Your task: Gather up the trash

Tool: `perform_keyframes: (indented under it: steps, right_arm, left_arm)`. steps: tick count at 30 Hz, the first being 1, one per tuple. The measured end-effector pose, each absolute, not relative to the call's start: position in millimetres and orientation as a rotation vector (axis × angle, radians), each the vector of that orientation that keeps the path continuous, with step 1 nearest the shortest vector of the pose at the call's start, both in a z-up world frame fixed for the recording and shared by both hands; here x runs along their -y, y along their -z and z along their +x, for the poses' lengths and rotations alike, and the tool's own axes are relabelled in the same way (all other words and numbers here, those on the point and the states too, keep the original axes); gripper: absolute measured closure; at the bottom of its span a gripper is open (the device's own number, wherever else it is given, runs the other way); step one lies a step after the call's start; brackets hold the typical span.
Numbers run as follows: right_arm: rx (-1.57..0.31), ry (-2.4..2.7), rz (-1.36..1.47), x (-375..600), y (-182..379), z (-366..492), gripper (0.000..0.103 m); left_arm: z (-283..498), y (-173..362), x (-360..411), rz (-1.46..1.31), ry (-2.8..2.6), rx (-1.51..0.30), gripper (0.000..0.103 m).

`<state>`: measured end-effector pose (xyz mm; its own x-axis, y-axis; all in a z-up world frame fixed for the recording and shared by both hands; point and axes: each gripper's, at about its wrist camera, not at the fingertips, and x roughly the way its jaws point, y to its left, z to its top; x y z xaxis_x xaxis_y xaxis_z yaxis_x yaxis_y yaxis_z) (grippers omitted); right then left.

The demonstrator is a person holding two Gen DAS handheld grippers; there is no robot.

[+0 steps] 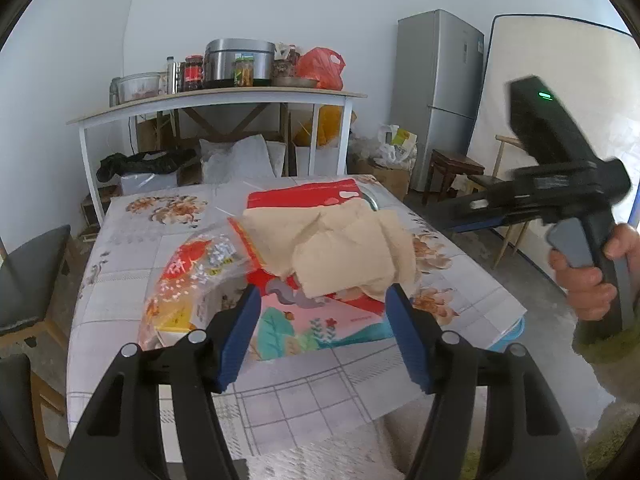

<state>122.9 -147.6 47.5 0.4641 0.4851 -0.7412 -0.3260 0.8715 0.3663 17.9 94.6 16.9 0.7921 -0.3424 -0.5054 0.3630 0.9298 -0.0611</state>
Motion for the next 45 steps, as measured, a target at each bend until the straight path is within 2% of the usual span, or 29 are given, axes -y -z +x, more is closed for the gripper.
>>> perform_keyframes:
  steps: [7, 17, 28, 34, 40, 45]
  right_arm:
    - [-0.967, -0.397, 0.175, 103.3, -45.4, 133.6, 0.011]
    - [-0.901, -0.235, -0.068, 66.9, -30.8, 134.5, 0.011]
    - [-0.909, -0.211, -0.068, 81.4, -27.3, 128.4, 0.066]
    - [-0.890, -0.198, -0.070, 90.0, -33.5, 120.4, 0.092]
    - [-0.853, -0.186, -0.034, 108.5, -42.9, 112.9, 0.099]
    - [-0.802, -0.186, 0.013, 131.1, -57.7, 105.9, 0.101]
  left_arm:
    - [29.5, -8.2, -107.5, 0.006, 0.384, -0.548, 0.040]
    - [32.3, -1.3, -130.0, -0.028, 0.347, -0.558, 0.040]
    - [27.6, -0.2, -130.9, -0.031, 0.352, -0.553, 0.040]
    - [23.4, 3.0, -120.5, 0.001, 0.367, -0.552, 0.040]
    - [22.1, 8.5, -107.0, 0.030, 0.383, -0.561, 0.040]
    - [22.0, 12.9, -98.4, 0.064, 0.389, -0.565, 0.041]
